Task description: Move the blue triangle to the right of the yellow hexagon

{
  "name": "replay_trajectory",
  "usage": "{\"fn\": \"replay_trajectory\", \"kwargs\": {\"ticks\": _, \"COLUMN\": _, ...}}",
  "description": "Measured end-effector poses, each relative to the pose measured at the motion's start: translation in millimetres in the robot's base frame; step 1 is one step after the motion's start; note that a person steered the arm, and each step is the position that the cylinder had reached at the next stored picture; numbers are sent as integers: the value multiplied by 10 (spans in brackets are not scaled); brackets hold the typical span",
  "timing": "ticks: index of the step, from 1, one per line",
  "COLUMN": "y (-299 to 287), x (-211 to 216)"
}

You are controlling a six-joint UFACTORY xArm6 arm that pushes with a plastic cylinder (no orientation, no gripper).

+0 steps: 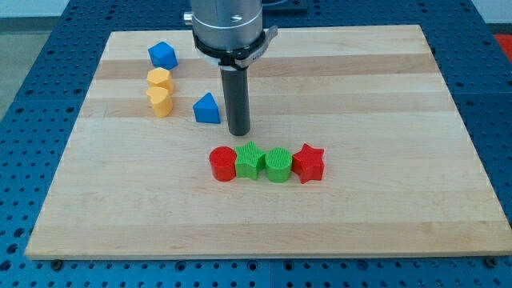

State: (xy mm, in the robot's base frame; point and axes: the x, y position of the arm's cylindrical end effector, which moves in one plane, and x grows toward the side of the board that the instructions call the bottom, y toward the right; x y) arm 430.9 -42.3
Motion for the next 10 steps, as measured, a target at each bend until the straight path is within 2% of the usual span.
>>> {"fn": "replay_trajectory", "kwargs": {"ticks": 1, "y": 0, "x": -217}}
{"fn": "replay_trajectory", "kwargs": {"ticks": 2, "y": -4, "x": -217}}
{"fn": "replay_trajectory", "kwargs": {"ticks": 4, "y": -464, "x": -88}}
{"fn": "replay_trajectory", "kwargs": {"ticks": 8, "y": -569, "x": 59}}
{"fn": "replay_trajectory", "kwargs": {"ticks": 9, "y": -494, "x": -217}}
{"fn": "replay_trajectory", "kwargs": {"ticks": 10, "y": -494, "x": -221}}
